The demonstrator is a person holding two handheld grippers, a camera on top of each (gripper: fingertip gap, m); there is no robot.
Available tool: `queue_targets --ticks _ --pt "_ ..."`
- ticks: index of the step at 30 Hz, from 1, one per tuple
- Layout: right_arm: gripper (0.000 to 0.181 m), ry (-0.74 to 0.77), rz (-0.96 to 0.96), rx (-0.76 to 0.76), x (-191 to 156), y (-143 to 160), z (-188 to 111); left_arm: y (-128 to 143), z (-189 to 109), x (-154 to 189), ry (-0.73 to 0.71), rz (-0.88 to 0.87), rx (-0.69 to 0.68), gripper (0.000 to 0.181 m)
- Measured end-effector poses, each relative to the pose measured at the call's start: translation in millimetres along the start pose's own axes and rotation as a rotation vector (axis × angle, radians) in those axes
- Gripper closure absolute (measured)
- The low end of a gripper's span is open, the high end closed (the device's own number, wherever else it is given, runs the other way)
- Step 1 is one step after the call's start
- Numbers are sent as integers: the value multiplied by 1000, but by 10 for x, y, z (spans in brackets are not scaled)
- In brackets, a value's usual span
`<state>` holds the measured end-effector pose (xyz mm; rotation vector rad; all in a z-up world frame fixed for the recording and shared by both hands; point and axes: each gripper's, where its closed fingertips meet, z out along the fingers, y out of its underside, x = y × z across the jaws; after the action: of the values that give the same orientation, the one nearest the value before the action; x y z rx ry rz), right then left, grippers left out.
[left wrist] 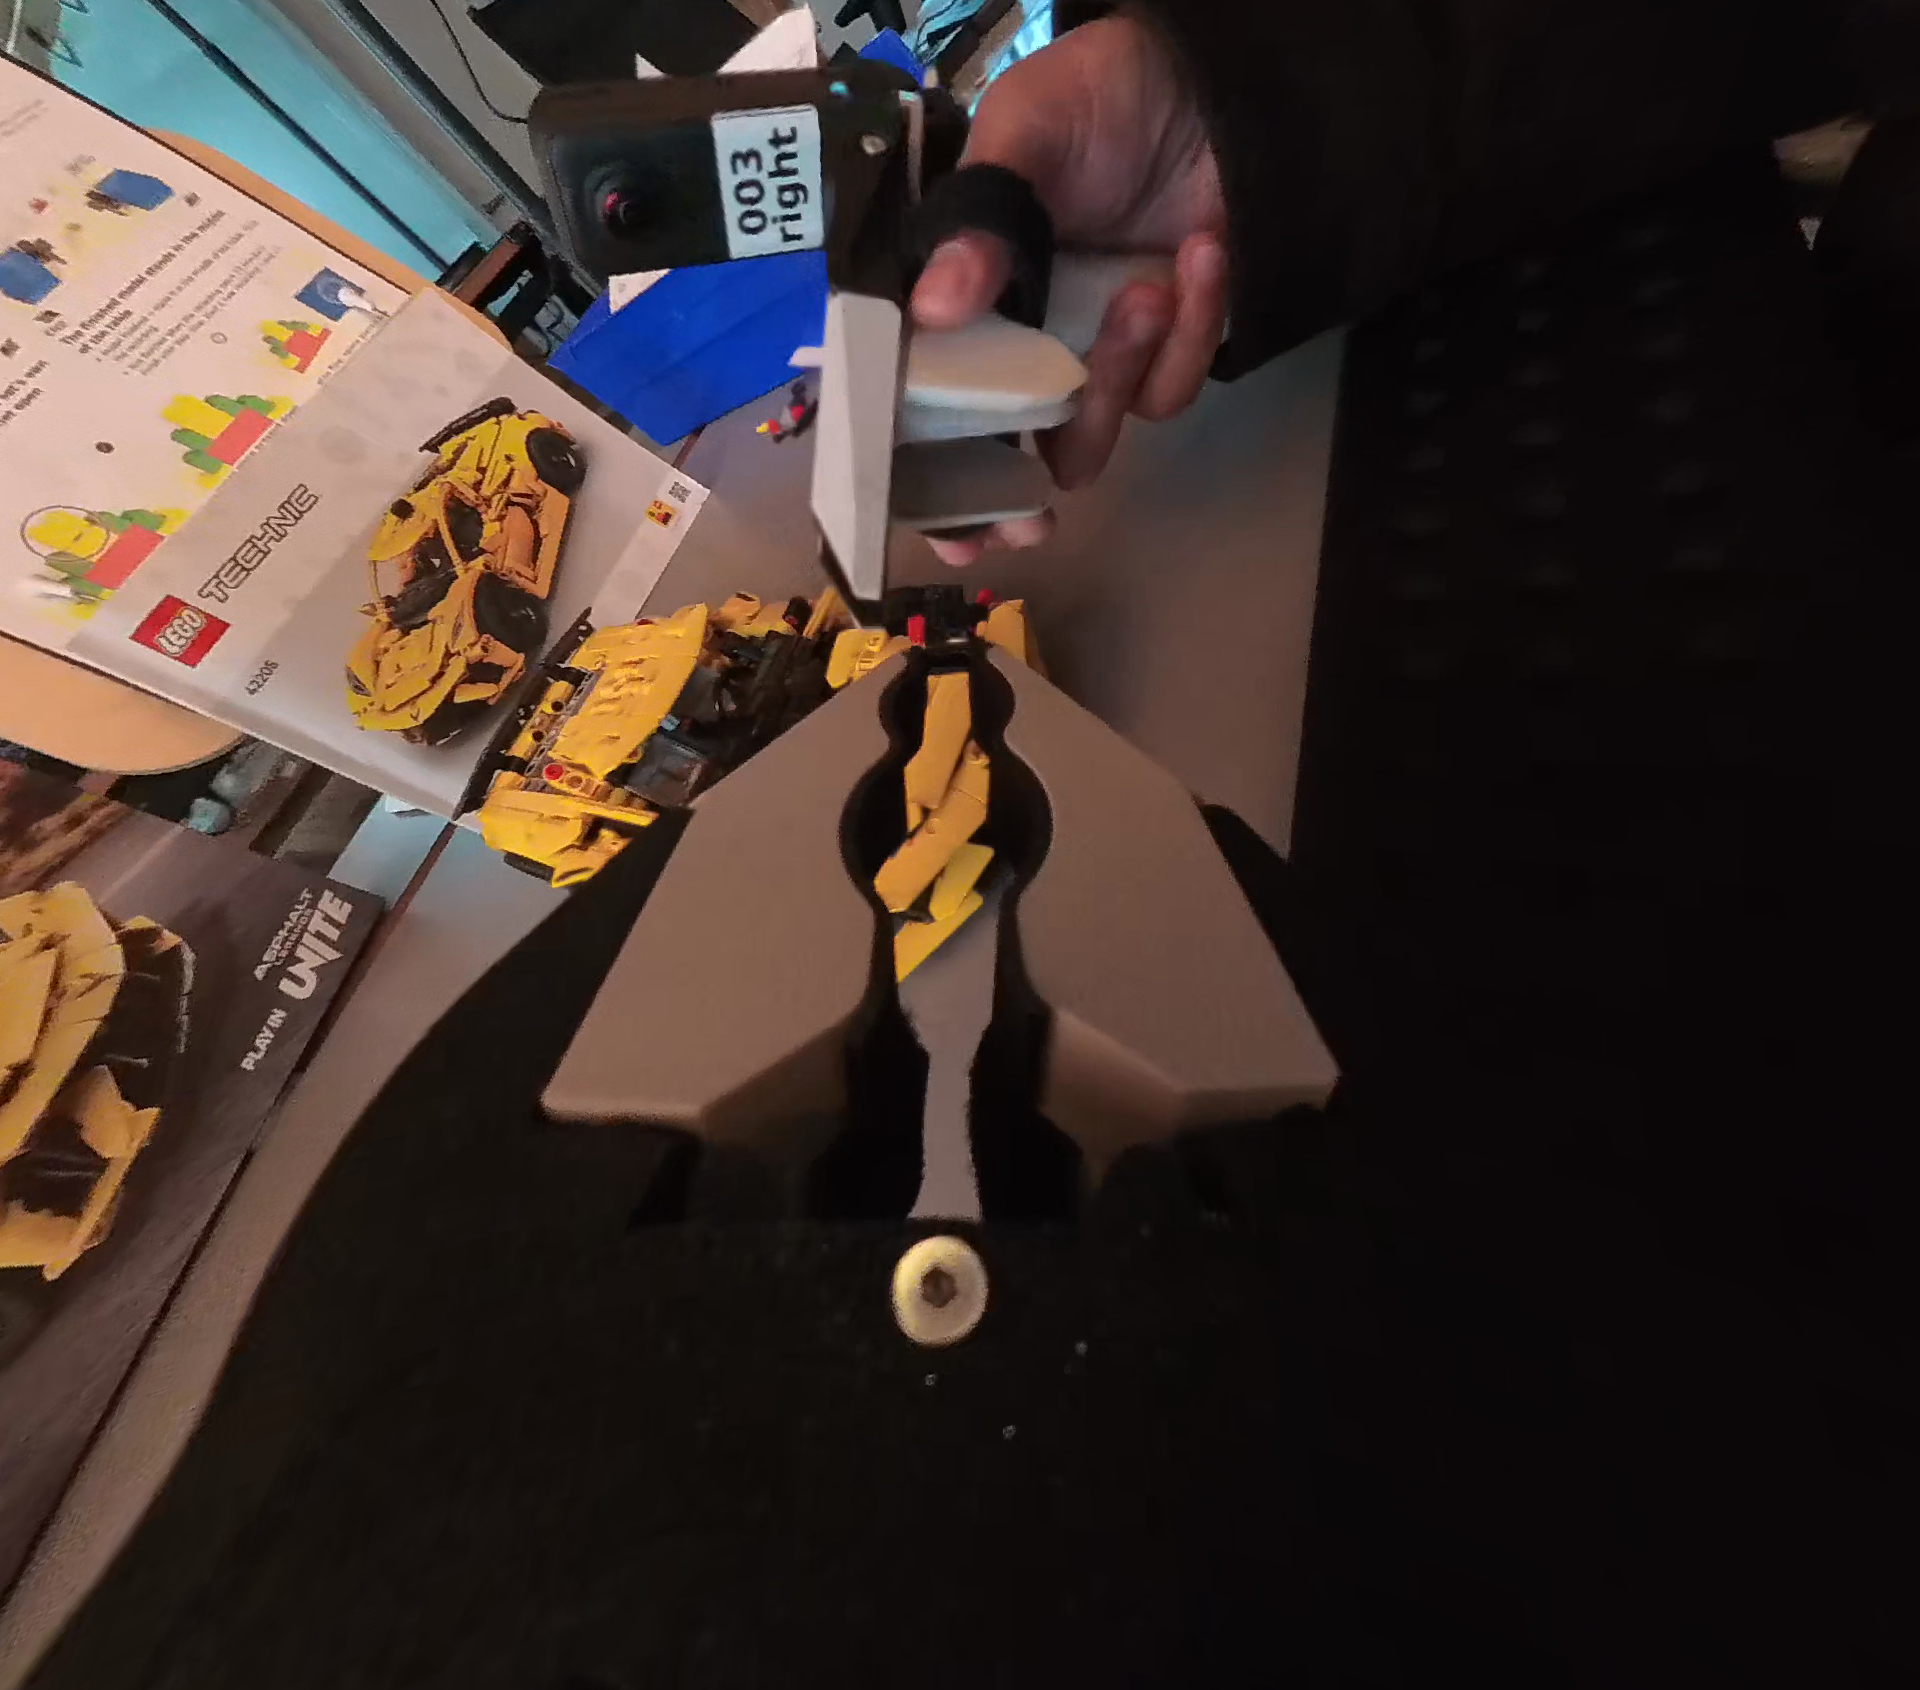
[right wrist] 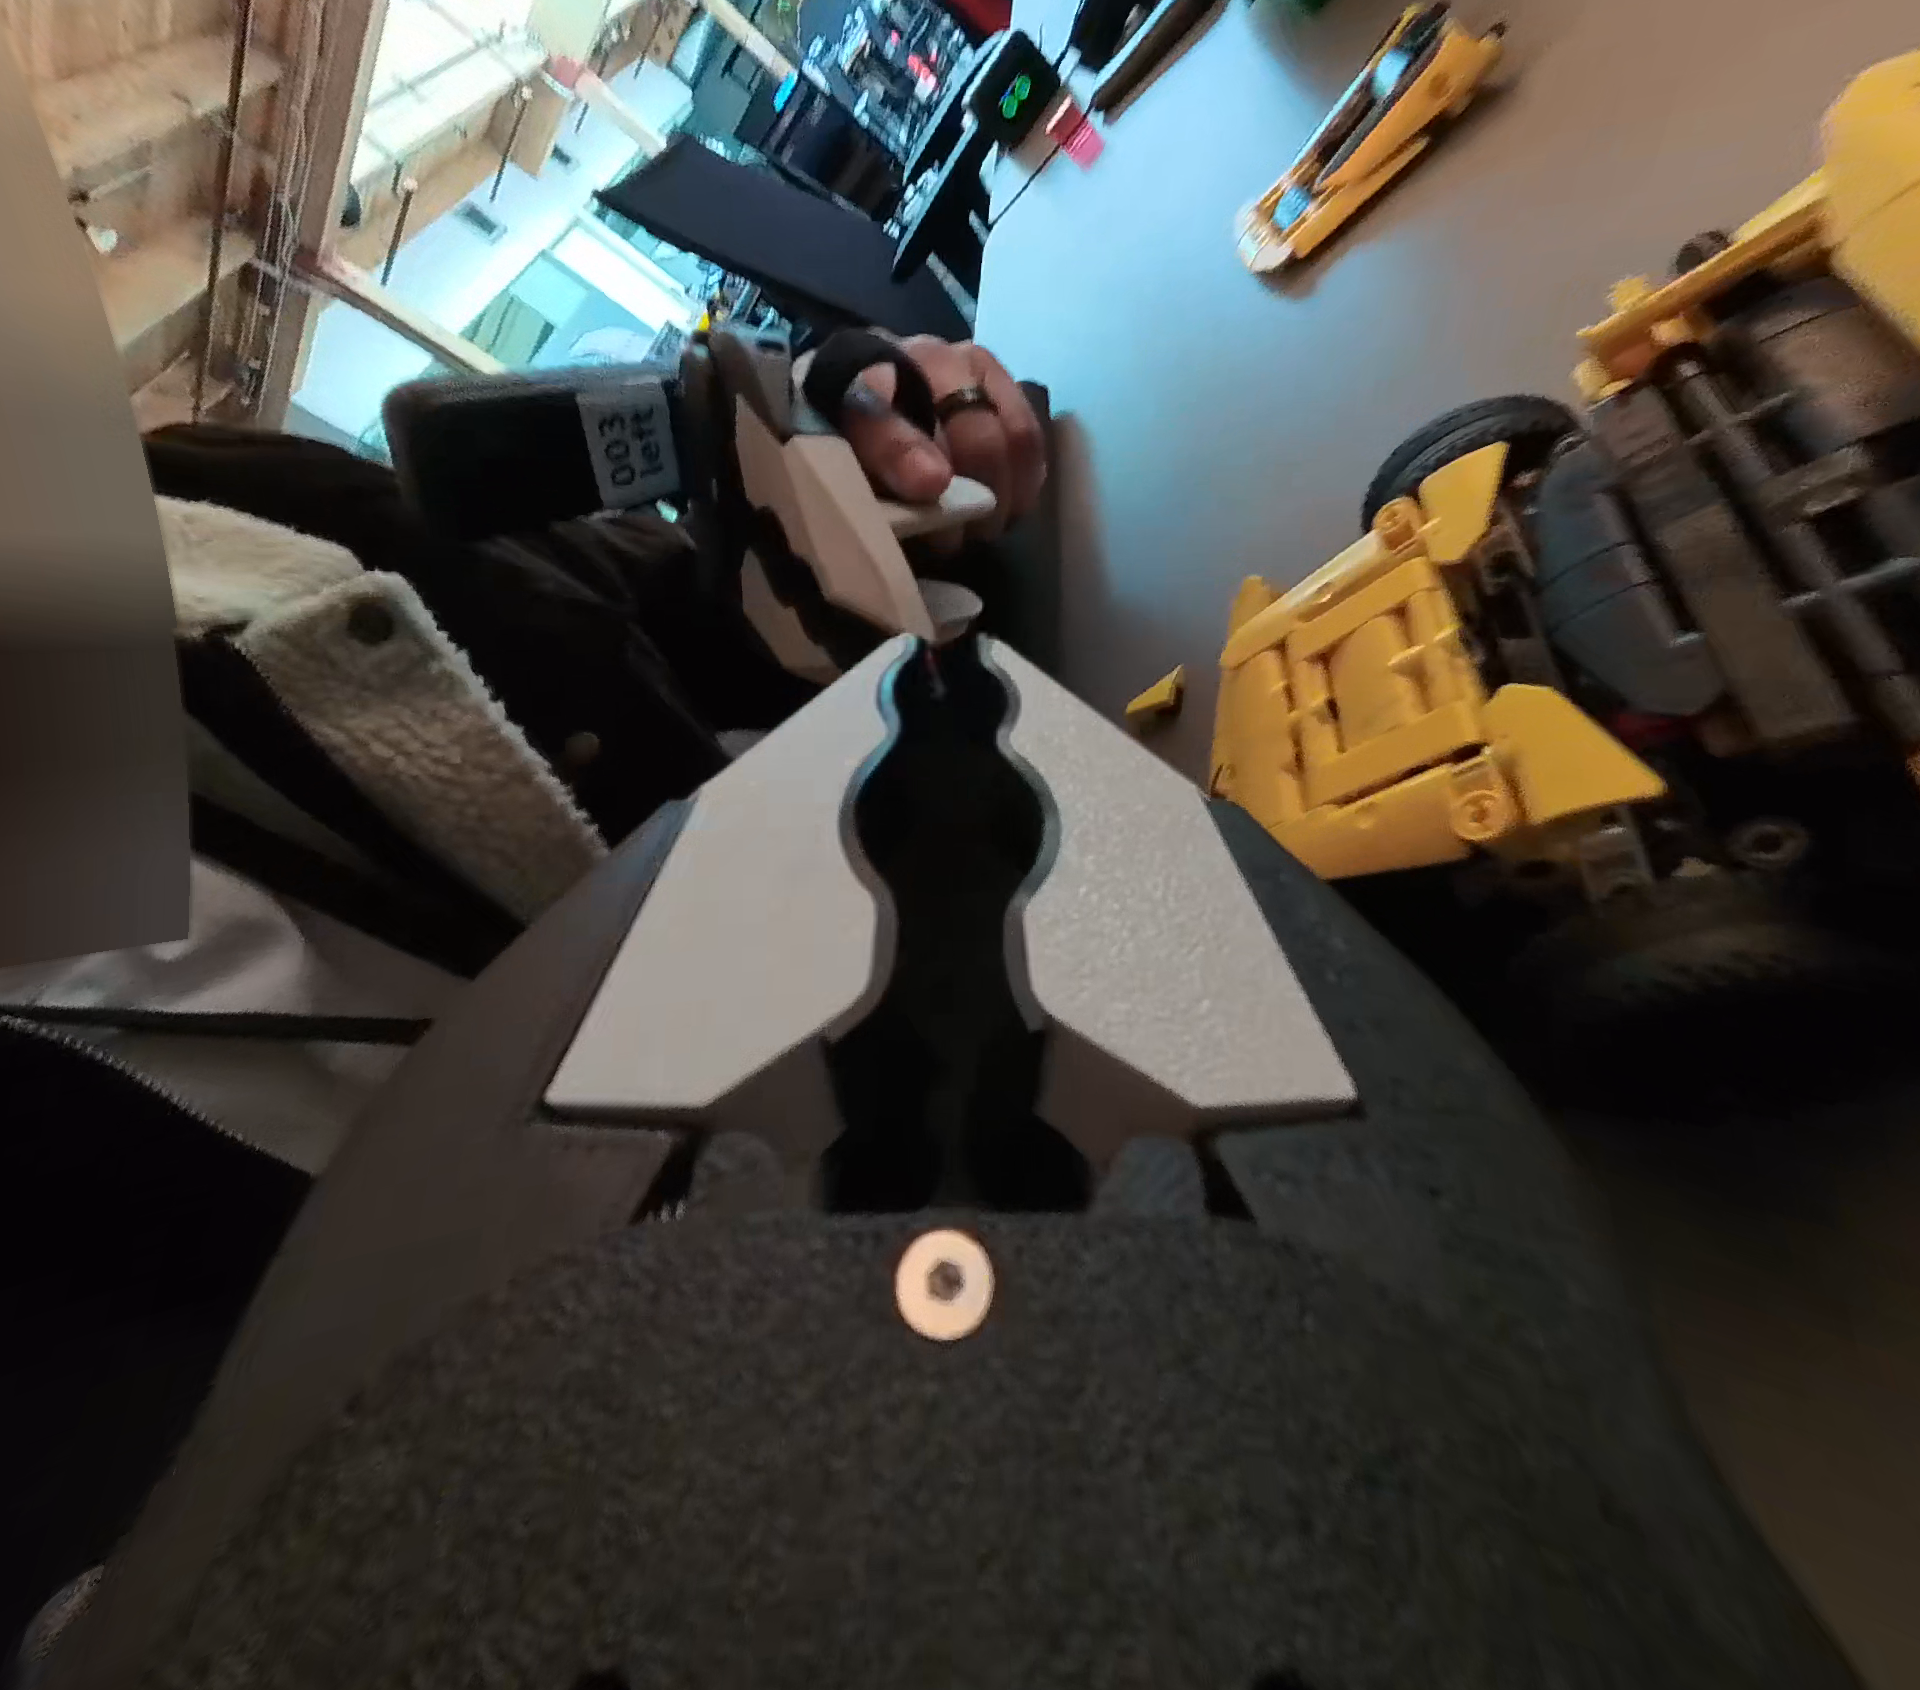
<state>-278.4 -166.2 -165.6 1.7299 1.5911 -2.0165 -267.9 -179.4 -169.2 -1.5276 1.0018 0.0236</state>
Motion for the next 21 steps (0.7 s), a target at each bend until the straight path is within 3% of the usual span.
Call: queue_targets --ticks 15,21 --pt "177 -35 43 -69 -22 144 127 41 32 71 57 -41 -22 174" --pt "179 -28 25 -19 -23 54 130 24 21 1 10 -50 -22 174"
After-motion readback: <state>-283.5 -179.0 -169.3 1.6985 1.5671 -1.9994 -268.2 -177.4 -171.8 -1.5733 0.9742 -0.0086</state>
